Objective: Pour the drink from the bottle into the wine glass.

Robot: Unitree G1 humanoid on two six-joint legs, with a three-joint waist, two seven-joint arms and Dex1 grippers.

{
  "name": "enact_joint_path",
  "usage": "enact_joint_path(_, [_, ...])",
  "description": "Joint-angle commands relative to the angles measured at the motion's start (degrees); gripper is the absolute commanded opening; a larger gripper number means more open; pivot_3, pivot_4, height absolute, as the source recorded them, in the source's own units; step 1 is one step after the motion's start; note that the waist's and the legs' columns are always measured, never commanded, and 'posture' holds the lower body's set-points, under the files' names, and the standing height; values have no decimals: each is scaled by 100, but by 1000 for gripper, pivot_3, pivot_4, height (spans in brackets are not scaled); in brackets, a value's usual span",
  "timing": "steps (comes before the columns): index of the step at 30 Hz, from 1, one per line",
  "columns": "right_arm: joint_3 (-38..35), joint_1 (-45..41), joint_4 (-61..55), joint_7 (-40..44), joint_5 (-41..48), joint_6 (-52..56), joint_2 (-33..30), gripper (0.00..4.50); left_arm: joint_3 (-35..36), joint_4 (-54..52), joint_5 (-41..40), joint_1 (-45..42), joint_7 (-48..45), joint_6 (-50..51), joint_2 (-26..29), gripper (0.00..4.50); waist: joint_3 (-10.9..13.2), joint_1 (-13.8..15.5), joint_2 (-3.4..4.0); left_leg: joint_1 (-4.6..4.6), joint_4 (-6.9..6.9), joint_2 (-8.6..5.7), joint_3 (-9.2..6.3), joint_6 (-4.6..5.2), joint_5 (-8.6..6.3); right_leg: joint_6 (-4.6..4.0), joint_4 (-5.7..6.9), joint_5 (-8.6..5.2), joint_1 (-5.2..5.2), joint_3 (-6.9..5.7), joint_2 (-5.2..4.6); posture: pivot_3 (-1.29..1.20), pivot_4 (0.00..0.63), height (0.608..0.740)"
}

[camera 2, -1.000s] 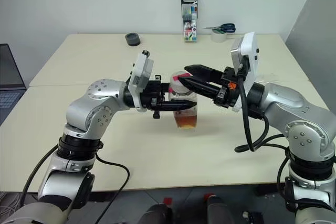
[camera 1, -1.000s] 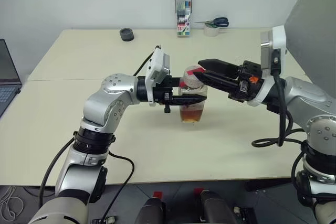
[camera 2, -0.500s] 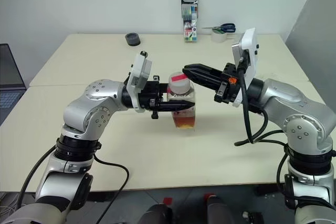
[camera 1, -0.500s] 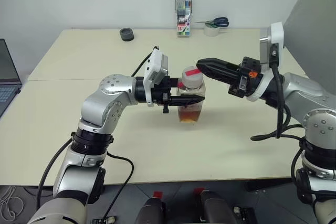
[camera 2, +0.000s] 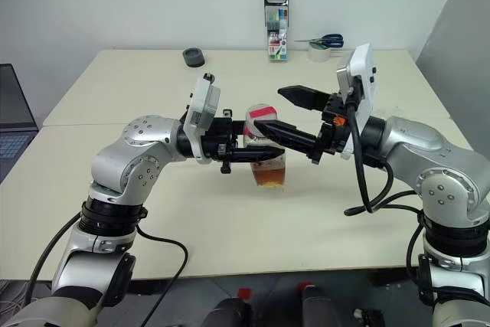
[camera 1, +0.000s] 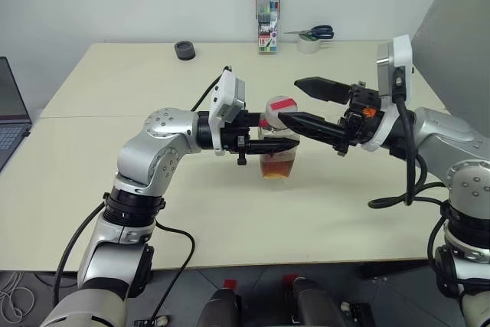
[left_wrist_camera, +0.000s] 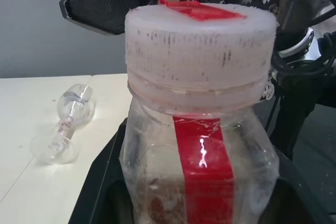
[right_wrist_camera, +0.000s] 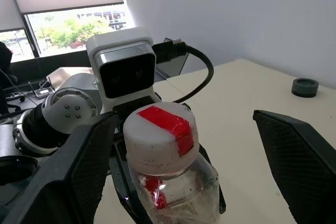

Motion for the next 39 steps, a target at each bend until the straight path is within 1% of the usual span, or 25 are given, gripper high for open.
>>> enact_joint_path(1, [31, 8, -234, 16, -32, -126, 38, 4474, 145, -243, -134, -107, -41, -88, -6, 1844, 0, 0, 0, 0, 0, 0, -1, 0, 0, 0, 0, 0, 0, 0, 0, 0, 150, 740])
enact_joint_path(10, [137, 48, -299, -1, -76, -199, 112, 4474, 134, -255, -137, -101, -47, -85, -15, 1844, 0, 1, 0, 0, 0, 0, 0, -1, 1, 0, 0, 0, 0, 1, 0, 0, 150, 740])
enact_joint_path(13, [147, 36, -293, 12, -86, -209, 131, 3887, 132, -254, -136, -103, -51, -87, -17, 1844, 0, 1, 0, 0, 0, 0, -1, -1, 0, 0, 0, 0, 0, 0, 0, 0, 150, 740])
enact_joint_path(15, [156, 41, -301, -11, -84, -219, 169, 3267, 131, -258, -134, -99, -53, -91, -17, 1844, 0, 1, 0, 0, 0, 0, -1, -1, 0, 0, -1, 0, 0, 0, 0, 0, 150, 740])
enact_joint_path(17, [170, 44, -315, -30, -92, -230, 200, 2456, 132, -268, -134, -89, -50, -90, -18, 1844, 0, 1, 0, 0, 0, 0, -1, -1, 1, 0, 0, 0, 0, 0, 0, 0, 150, 740])
enact_joint_path(18, [175, 45, -321, -39, -97, -234, 219, 2126, 133, -272, -133, -82, -51, -92, -18, 1844, 0, 1, 0, 0, 0, 0, -1, -2, 1, 0, 0, 0, 0, 0, 0, 0, 150, 740])
enact_joint_path(19, [178, 44, -323, -45, -107, -236, 237, 1940, 135, -273, -132, -78, -53, -91, -19, 1844, 0, 1, 0, 0, 0, 0, 0, -2, 1, 0, 0, 0, 0, 0, 0, 0, 150, 740])
enact_joint_path(23, [155, 35, -323, -69, -125, -234, 311, 1934, 144, -302, -140, -48, -47, -72, -17, 1844, 0, 1, 0, 0, 0, 0, -2, -2, 1, 0, 0, 0, 0, -1, 0, 0, 150, 740])
enact_joint_path(27, [203, -29, -220, 148, -193, -255, 289, 1934, 161, -334, -194, -34, -64, -4, -11, 1844, 0, 1, 0, 0, 0, 0, -1, -2, 1, 0, 0, 0, 0, 0, 0, 0, 150, 740])
enact_joint_path(29, [329, -165, -26, 654, -328, -329, 100, 1933, 145, -372, -261, -35, -162, 58, 14, 1844, 0, -2, 1, 0, 0, 0, 0, -1, 1, 0, 0, 0, 0, 0, 0, 0, 150, 740])
enact_joint_path(31, [512, -502, 493, 1479, -475, -425, -158, 1933, 110, -403, -339, -54, -329, 105, 58, 1844, 1, -7, 1, 1, 1, 0, 1, 0, 0, 0, 1, 0, 0, -1, 1, 0, 150, 740])
enact_joint_path(34, [1014, -970, 1248, 2746, -963, -807, -439, 1933, 88, -455, -477, -94, -509, 214, 115, 1844, 2, -11, 2, 4, 0, 0, 8, 2, -1, 0, -3, 0, 4, -2, 5, 0, 150, 740])
enact_joint_path(36, [1271, -1321, 1755, 3398, -1181, -1024, -412, 1933, 77, -537, -563, -93, -622, 301, 159, 1844, 2, -16, 1, 4, -1, 1, 17, 3, -1, 0, -3, 0, 4, -4, 6, 0, 150, 740])
enact_joint_path(39, [1511, -1936, 2625, 4062, -1491, -1285, -177, 1933, 58, -697, -688, -67, -721, 442, 195, 1844, 3, -23, 1, 4, 0, 2, 20, 3, -2, 0, -2, 0, 2, -3, 7, 0, 150, 740])
